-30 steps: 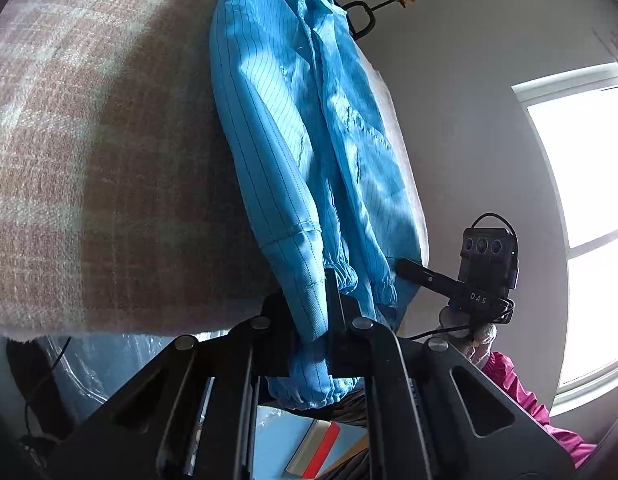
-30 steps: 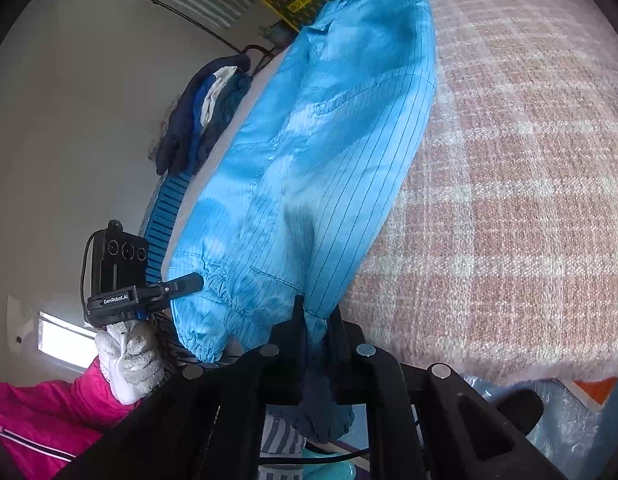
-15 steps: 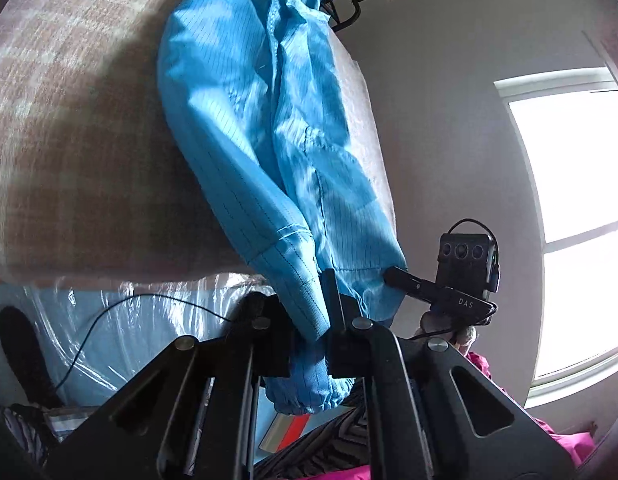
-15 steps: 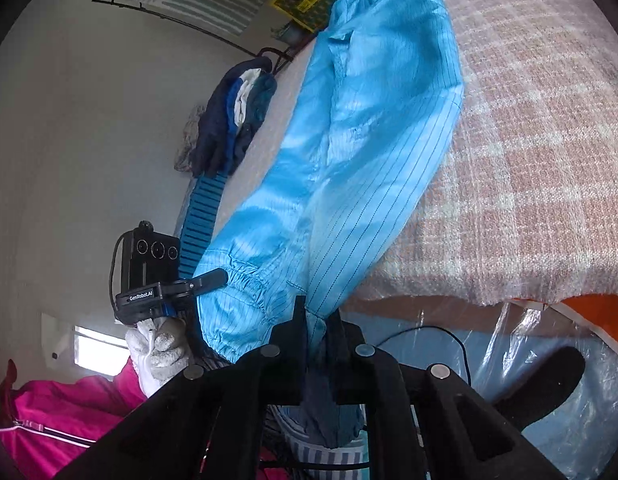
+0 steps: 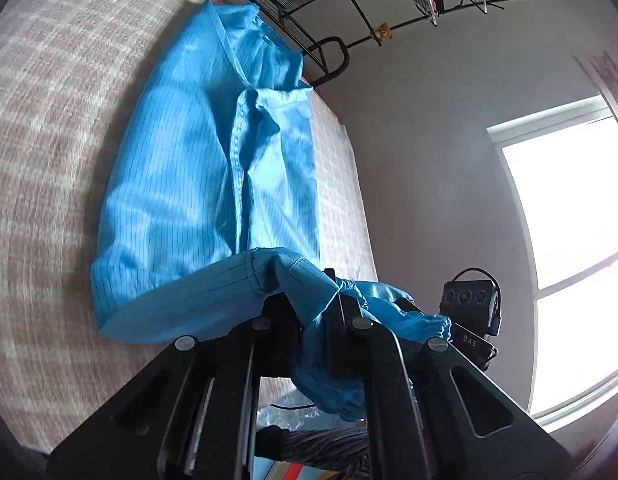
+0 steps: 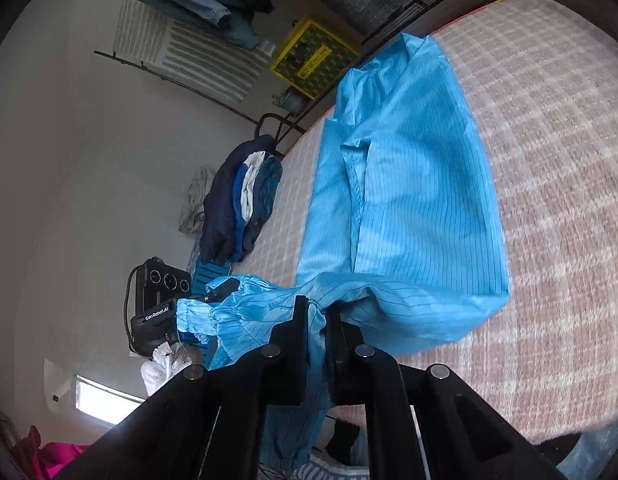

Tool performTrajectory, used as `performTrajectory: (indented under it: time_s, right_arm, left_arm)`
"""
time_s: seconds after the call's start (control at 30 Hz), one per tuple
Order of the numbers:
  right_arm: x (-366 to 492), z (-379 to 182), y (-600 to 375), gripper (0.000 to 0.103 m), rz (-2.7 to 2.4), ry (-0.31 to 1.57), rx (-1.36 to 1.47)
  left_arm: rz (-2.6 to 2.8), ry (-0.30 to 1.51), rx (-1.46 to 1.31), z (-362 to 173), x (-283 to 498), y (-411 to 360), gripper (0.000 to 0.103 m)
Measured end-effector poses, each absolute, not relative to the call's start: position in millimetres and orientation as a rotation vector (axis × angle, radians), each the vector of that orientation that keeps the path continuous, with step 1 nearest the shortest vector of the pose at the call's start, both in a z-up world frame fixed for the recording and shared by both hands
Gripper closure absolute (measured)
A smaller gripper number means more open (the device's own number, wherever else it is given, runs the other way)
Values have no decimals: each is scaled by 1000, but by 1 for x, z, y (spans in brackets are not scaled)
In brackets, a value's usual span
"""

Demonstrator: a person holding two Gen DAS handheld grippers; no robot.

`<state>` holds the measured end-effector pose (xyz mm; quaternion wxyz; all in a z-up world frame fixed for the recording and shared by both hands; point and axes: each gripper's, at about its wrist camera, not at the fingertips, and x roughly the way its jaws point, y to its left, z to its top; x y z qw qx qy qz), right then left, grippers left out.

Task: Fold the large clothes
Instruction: 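Grasp the coat hem with the left tool while right tool holds the hem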

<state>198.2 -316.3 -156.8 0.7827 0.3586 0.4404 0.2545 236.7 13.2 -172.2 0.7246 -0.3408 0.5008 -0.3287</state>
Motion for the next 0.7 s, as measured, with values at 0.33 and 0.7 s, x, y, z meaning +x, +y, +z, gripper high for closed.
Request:
performTrajectory:
  time_s: [0.33,0.7]
  right_arm:
    - [263,-202,-327,98,379,1033,821]
    - [278,-224,-339,93,288,1071,878]
  left_arm:
    - [-640,1156,-741,-215,304,4,96]
    - [-585,1152,-725,-239,328,4,95]
